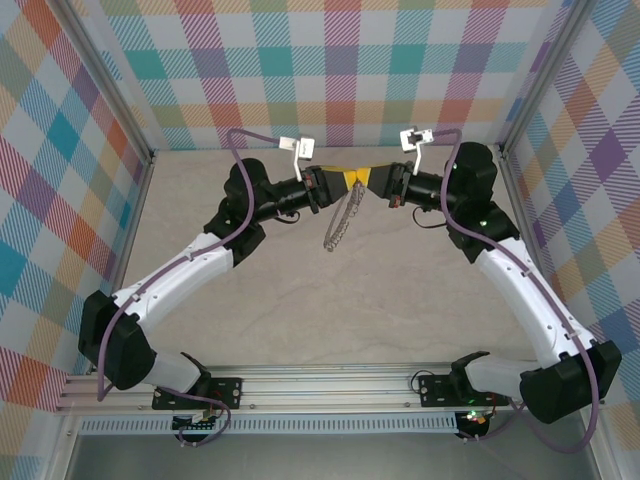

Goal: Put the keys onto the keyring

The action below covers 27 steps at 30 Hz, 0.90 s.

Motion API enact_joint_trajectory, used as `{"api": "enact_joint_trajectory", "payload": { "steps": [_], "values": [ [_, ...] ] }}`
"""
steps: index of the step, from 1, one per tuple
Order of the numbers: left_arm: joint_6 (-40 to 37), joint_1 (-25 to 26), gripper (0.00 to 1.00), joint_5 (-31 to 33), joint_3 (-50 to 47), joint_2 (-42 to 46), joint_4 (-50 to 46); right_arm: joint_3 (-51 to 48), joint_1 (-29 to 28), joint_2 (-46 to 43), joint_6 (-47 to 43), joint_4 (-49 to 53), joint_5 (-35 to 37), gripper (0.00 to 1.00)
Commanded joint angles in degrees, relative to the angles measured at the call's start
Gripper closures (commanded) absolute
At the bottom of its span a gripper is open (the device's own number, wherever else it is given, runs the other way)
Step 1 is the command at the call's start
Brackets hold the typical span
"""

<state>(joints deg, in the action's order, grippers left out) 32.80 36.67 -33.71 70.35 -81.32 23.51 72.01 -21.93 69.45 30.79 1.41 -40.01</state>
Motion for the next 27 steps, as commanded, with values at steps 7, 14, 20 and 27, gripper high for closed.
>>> {"api": "enact_joint_trajectory", "payload": {
  "steps": [7,14,20,27],
  "values": [
    [-14.78,-2.04,0.46,-4.08,8.64,4.74,-16.51,6.89,2.22,2.47,-13.42,13.41,-7.2,1.0],
    [-25.85,-5.01,0.46,-13.93,16.68,1.35,-31.42,12.17,2.51,5.13,-22.68,22.96,-10.12,1.0],
    [-33.97,-6.32,0.58,-20.77,22.13,-3.54,-42.64,15.81,2.82,7.39,-27.91,28.69,-13.2,1.0],
    [-37.1,-6.79,0.71,-25.1,26.8,-8.41,-46.85,16.95,2.89,8.69,-29.11,30.0,-14.95,1.0]
  ]
}}
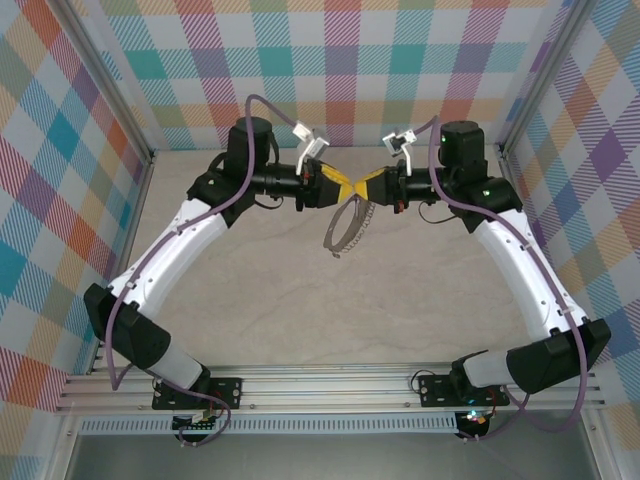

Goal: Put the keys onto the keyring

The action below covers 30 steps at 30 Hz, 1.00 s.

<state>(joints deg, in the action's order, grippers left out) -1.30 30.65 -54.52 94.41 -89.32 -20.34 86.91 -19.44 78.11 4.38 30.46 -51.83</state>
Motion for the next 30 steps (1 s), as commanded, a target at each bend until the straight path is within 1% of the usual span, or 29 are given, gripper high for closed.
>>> {"api": "enact_joint_trajectory", "payload": {
  "steps": [1,10,15,17,25,26,28,30],
  "values": [
    [-3.08,-0.78,0.71,-4.73,3.03,-0.71,-3.0,1.95,0.39,0.11,-2.71,0.92,-3.23,1.0],
    [-2.49,-0.77,0.73,-8.29,3.77,-2.18,-2.61,0.89,0.39,0.16,-1.86,-0.78,-3.19,1.0],
    [-2.04,-0.42,0.75,-10.29,4.06,-2.95,-2.3,0.63,0.4,0.2,-1.05,-1.99,-3.52,1.0],
    [-2.14,-0.25,0.78,-10.86,4.03,-3.05,-2.3,0.54,0.41,0.12,-0.8,-2.24,-3.47,1.0],
    [-2.31,0.54,0.98,-11.79,4.71,-3.86,-2.38,0.01,0.44,0.2,0.24,-3.62,-3.79,1.0],
    [-2.37,0.7,1.0,-11.6,4.81,-3.91,-2.28,-0.05,0.37,0.13,0.54,-3.84,-3.92,1.0],
    [-1.74,0.98,1.0,-11.34,4.75,-4.02,-1.69,-0.25,0.37,0.05,1.5,-4.67,-4.0,1.0],
    [0.34,1.13,1.0,-9.66,3.89,-3.61,0.57,-0.3,0.45,-0.18,2.98,-5.59,-2.87,1.0]
  ]
}}
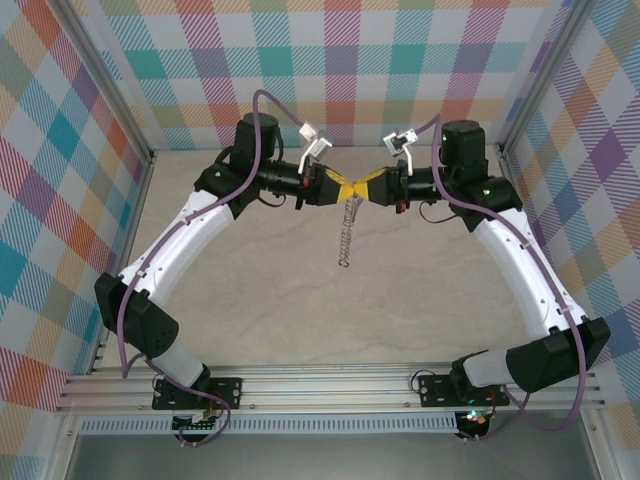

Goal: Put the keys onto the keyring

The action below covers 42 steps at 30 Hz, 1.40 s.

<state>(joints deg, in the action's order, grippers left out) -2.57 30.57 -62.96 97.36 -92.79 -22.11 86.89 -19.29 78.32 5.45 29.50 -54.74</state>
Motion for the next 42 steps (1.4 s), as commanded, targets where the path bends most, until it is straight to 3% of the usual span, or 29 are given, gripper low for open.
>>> {"api": "enact_joint_trajectory", "payload": {
  "steps": [1,5,12,19,25,42],
  "values": [
    [2.87,1.16,1.0,0.25,-0.07,0.33,4.47,-0.39,0.48,-0.79,2.91,-5.23,0.66,0.95],
    [10.11,0.99,1.0,5.48,-5.73,3.28,16.7,-2.12,2.63,-3.92,7.88,-9.54,2.67,0.71],
    [19.05,0.99,1.0,12.33,-12.76,8.52,30.85,-8.68,5.07,-11.77,13.05,-14.56,10.28,0.64],
    [26.93,0.99,1.0,15.66,-17.18,11.38,41.36,-21.15,5.05,-15.98,21.11,-26.96,15.5,0.52],
    [28.49,1.42,1.0,15.35,-17.83,12.11,42.94,-24.05,4.67,-14.09,25.98,-34.05,13.19,0.45],
    [28.23,3.47,1.0,14.53,-16.54,10.42,42.32,-20.54,-2.48,-13.31,21.36,-31.7,12.68,0.33]
  ]
}}
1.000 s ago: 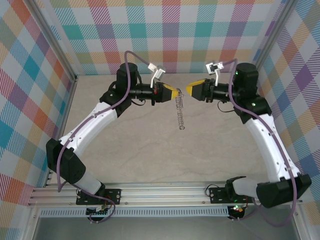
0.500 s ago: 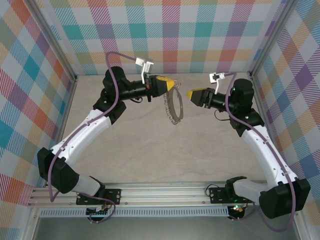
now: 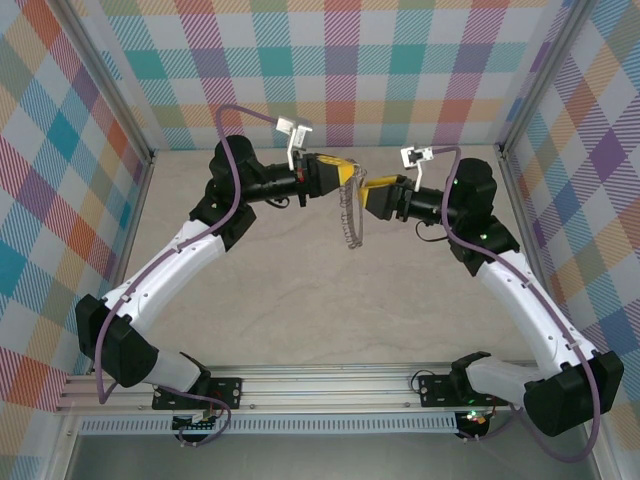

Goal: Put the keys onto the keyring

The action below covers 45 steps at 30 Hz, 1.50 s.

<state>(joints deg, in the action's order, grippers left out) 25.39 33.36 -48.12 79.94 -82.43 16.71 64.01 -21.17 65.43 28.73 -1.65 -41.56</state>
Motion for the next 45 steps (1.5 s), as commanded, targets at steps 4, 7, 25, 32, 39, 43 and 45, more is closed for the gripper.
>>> {"api": "enact_joint_trajectory", "payload": {
  "steps": [4,7,25,32,39,43,45],
  "values": [
    [0.09,0.88,1.0,-0.62,0.88,-0.11,3.24,3.16,-1.03,0.27,-2.09,-0.59,-0.66,0.33],
    [-0.07,1.0,1.0,-0.67,0.89,0.07,2.97,3.5,-1.32,0.23,-2.6,-0.06,0.11,0.34],
    [0.6,1.17,1.0,6.79,-1.45,2.09,3.16,2.54,-3.6,-1.86,-2.8,2.03,0.9,1.0],
    [1.59,1.17,1.0,7.39,-2.73,2.22,4.74,1.65,-5.19,-1.72,-2.75,1.76,2.45,1.0],
    [1.81,1.13,1.0,8.64,-3.3,2.89,5.39,1.58,-5.2,-1.11,-3.48,2.59,3.14,1.0],
    [2.48,1.17,1.0,8.74,-3.28,2.91,6.38,1.38,-5.31,-0.01,-3.5,2.76,2.47,1.0],
    [2.74,1.18,1.0,8.7,-3.44,2.95,6.82,1.51,-5.54,0.48,-3.35,2.37,2.14,1.0]
  ]
}}
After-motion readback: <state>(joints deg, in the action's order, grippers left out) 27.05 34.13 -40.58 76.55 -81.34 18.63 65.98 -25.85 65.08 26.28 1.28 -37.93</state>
